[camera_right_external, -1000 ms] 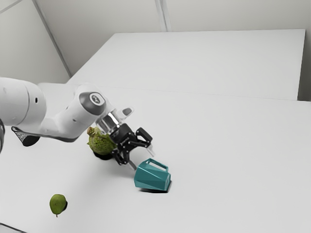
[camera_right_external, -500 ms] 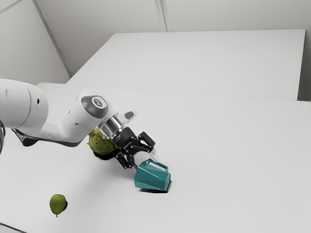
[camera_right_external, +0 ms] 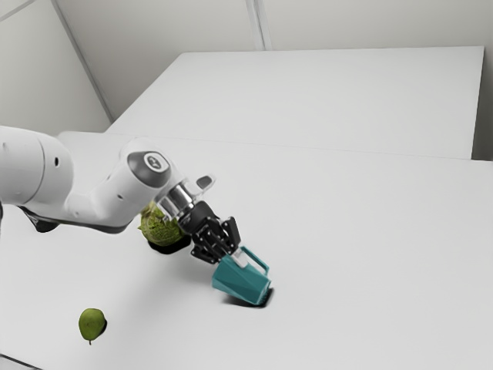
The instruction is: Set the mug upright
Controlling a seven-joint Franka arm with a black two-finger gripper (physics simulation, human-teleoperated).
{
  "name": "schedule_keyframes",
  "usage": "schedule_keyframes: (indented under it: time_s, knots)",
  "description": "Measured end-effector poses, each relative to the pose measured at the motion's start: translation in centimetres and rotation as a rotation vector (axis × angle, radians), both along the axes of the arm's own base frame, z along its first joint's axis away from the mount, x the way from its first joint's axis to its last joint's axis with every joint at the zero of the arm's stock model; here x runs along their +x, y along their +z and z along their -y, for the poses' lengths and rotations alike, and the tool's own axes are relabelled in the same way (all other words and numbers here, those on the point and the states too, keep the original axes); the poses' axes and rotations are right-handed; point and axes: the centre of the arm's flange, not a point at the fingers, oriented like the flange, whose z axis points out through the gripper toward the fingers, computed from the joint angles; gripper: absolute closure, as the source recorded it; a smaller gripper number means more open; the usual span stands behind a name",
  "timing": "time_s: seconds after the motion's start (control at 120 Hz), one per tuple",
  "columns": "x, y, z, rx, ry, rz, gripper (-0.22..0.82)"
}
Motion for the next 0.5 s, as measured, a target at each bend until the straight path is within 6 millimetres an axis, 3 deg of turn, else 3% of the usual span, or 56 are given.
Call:
schedule_keyframes:
  time_s: [0.292,0.5]
  knots:
    - [-0.1,2.5,1.9,-0.039,-0.024,0.059,0.77]
    - [0.7,4.0,1.3,0.010,-0.062,0.112,0.78]
